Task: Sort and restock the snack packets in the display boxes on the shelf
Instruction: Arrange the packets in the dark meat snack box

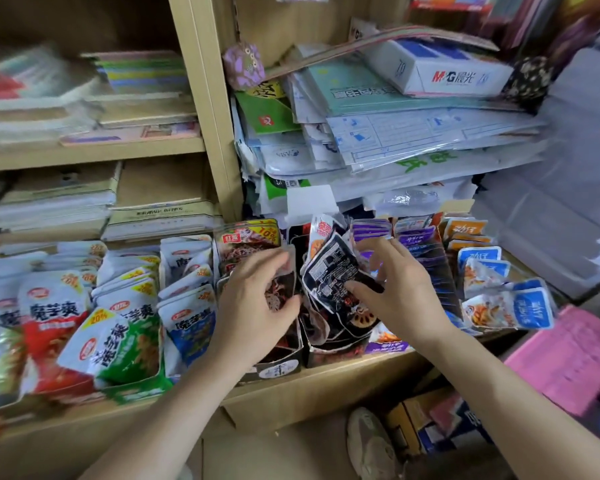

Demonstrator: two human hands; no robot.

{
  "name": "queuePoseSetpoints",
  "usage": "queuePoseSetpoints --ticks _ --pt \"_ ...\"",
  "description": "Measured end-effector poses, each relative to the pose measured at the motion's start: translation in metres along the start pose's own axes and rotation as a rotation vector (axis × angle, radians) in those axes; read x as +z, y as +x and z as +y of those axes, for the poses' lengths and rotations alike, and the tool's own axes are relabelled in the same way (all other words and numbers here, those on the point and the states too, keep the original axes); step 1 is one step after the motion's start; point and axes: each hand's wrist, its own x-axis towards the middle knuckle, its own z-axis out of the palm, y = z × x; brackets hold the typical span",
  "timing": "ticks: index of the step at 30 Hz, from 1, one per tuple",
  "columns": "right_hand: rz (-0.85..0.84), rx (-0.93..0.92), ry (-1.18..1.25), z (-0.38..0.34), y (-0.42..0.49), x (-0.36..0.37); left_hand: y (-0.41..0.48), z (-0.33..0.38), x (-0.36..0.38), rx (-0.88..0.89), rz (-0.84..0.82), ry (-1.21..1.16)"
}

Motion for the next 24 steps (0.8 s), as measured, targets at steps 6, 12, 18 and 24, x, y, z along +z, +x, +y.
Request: queuePoseSetpoints --ticks 6,12,18,24 --pt "-0.053 -0.222 -0.130 -0.001 -0.003 0.009 -0.002 0.005 -0.004 -0.032 -0.002 0.126" --pt "-0.263 -0.250 -0.083 -0.005 -0.018 -0.009 0.007 -0.005 -0.020 -0.220 0.271 -0.125" --pt "-0.504 -0.206 -0.077 -0.018 -0.027 0.006 0.002 0.014 -0.041 -0.013 0.666 -0.483" --pt "-0.329 -0.095 0.084 -0.013 -0.019 -0.016 -0.004 0.025 -0.029 0.080 0.614 -0.473"
